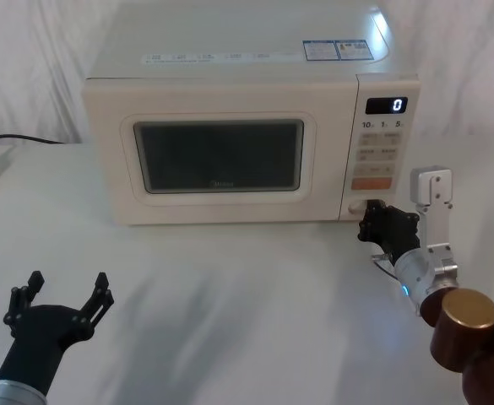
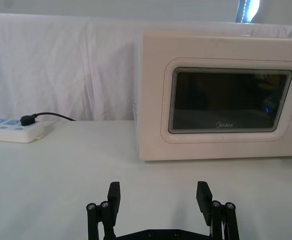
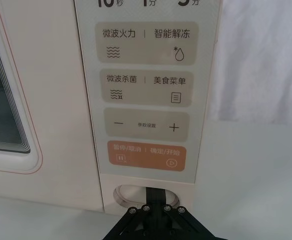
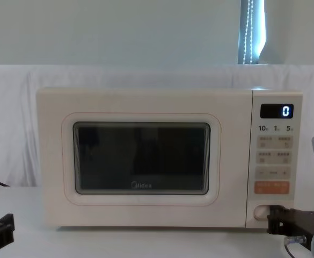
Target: Press the button to open the microwave door with one hand; close the microwave door with the other hand.
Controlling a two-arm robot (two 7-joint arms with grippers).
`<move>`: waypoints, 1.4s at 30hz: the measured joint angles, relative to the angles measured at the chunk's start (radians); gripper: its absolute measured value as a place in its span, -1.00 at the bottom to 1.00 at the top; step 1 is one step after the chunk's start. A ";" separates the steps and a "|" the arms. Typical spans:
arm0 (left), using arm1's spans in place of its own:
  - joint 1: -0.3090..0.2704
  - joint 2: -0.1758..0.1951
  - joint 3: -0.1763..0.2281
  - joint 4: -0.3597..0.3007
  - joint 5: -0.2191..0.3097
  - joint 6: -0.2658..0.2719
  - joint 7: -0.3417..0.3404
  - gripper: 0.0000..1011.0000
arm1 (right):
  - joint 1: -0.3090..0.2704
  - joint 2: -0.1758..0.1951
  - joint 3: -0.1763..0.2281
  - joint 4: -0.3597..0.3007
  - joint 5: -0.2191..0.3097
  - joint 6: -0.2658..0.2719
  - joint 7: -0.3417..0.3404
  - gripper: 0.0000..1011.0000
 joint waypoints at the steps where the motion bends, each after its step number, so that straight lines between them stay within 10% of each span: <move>1: 0.000 0.000 0.000 0.000 0.000 0.000 0.000 0.98 | 0.000 0.000 0.000 0.000 0.000 0.000 0.000 -1.00; 42: 0.000 0.000 0.000 0.000 0.000 0.000 0.000 0.98 | 0.039 -0.013 0.010 0.069 -0.016 -0.020 -0.015 -1.00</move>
